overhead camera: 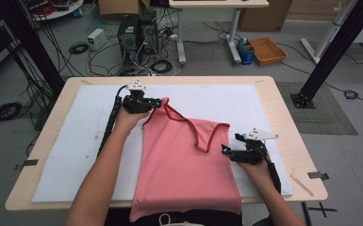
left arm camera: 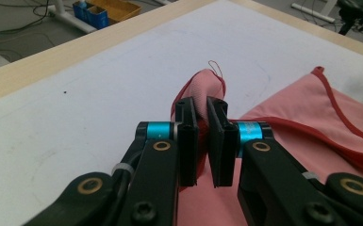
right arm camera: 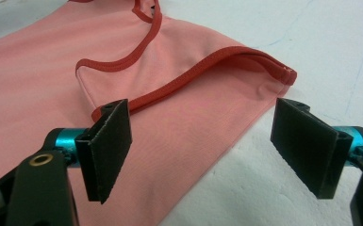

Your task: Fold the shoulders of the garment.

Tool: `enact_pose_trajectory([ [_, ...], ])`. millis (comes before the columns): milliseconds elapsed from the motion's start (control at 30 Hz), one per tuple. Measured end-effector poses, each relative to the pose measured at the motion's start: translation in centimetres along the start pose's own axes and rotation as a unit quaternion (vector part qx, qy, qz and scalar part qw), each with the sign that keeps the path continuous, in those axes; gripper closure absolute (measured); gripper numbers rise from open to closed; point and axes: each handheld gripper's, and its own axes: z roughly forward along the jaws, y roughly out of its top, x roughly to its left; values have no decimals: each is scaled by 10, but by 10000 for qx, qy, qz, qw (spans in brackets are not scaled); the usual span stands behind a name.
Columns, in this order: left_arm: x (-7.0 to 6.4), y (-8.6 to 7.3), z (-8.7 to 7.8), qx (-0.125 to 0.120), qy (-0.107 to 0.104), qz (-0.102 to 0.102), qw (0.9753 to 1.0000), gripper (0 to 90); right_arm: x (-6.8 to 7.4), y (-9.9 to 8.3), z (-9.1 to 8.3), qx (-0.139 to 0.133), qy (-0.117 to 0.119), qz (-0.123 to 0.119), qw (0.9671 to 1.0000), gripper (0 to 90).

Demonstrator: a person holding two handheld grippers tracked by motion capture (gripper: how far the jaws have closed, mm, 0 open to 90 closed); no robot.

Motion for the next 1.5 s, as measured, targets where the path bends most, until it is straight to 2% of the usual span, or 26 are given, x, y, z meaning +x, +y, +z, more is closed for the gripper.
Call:
enact_pose_trajectory([
  [167,-19,-13,-13,-147,-141,6,9998,830,0,0,0,0,-5,6,10000,208],
  [333,-44,-35,-26,-120,-317,181,9993,828,0,0,0,8,-14,-14,10000,208],
  [467,-61,-58,-37,-130,-445,69,9989,819,1,0,0,17,-31,-1,10000,208],
  [500,-65,-64,-40,-119,-422,86,9990,754,1,0,0,20,-39,-7,10000,208],
  [567,-71,-71,-44,-76,-306,150,9994,728,1,0,0,23,-44,-8,10000,208],
  [667,-74,-69,-50,-76,-242,259,9993,641,1,0,1,46,-49,-2,10000,208],
  [767,-78,-67,-51,-200,-291,318,9989,612,0,0,1,29,-38,20,10000,208],
  [900,-84,-66,-41,-71,-394,494,9980,599,0,1,1,51,-35,22,10000,208],
  [1067,-88,-68,-26,148,-490,496,9975,602,-1,1,1,54,-30,24,10000,208],
  [1200,-86,-73,-19,463,-461,471,9968,677,0,1,1,56,-30,26,10000,208],
  [1367,-85,-76,-17,856,-411,523,9941,800,0,1,1,57,-30,25,10000,208],
  [1500,-85,-75,-24,794,-420,452,9949,840,0,1,1,61,-23,27,10000,208],
])
